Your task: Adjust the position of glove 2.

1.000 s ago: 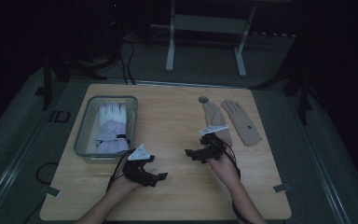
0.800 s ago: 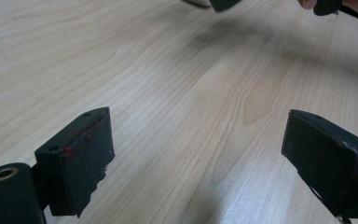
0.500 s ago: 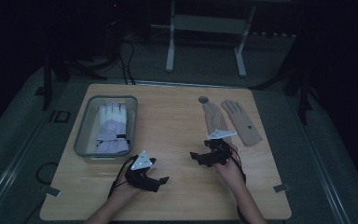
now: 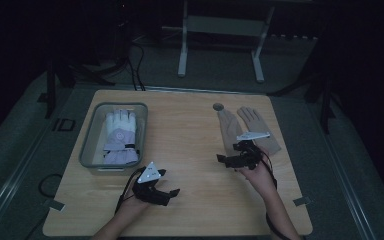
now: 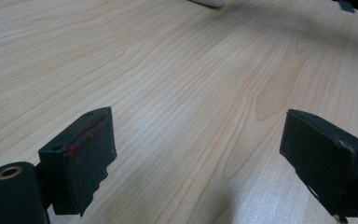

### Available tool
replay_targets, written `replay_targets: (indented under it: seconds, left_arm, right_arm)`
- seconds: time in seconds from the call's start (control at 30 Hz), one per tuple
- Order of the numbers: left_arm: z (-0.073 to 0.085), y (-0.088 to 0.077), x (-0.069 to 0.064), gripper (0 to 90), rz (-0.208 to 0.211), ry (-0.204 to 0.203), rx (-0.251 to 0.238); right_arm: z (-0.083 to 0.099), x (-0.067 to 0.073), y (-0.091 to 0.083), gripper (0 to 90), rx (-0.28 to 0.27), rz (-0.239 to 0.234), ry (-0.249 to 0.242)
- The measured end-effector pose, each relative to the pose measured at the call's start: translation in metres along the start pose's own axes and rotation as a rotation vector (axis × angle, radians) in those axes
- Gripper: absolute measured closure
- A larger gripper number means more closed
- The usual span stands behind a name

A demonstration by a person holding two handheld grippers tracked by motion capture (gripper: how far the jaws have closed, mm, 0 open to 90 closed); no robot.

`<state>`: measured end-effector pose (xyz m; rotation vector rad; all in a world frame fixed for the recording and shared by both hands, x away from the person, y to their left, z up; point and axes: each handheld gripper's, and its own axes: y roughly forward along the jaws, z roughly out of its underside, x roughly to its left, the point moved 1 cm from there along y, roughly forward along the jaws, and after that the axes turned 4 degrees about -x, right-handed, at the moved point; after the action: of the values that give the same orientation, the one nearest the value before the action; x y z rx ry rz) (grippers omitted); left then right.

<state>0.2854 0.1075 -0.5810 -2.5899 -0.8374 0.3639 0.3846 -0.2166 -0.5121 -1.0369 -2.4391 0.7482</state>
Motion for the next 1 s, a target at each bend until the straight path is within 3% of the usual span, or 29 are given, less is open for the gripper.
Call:
replay_targets:
  seconds: [0.47,0.63,0.8,1.0]
  left_arm:
    - [0.0,0.001,0.001,10.7,0.002,-0.024,0.017]
    - [0.0,0.001,0.002,10.6,0.002,-0.03,0.019]
    - [0.001,0.002,0.001,10.0,0.008,-0.043,0.041]
    - [0.001,0.002,-0.001,8.5,-0.001,-0.023,0.045]
  right_arm:
    - [-0.022,-0.029,0.003,19.3,-0.014,0.109,-0.032]
    - [-0.029,-0.041,0.01,21.7,-0.005,0.128,-0.015]
    - [-0.038,-0.055,0.016,23.0,-0.011,0.176,-0.005]
    - [-0.044,-0.075,0.023,23.6,-0.01,0.197,0.034]
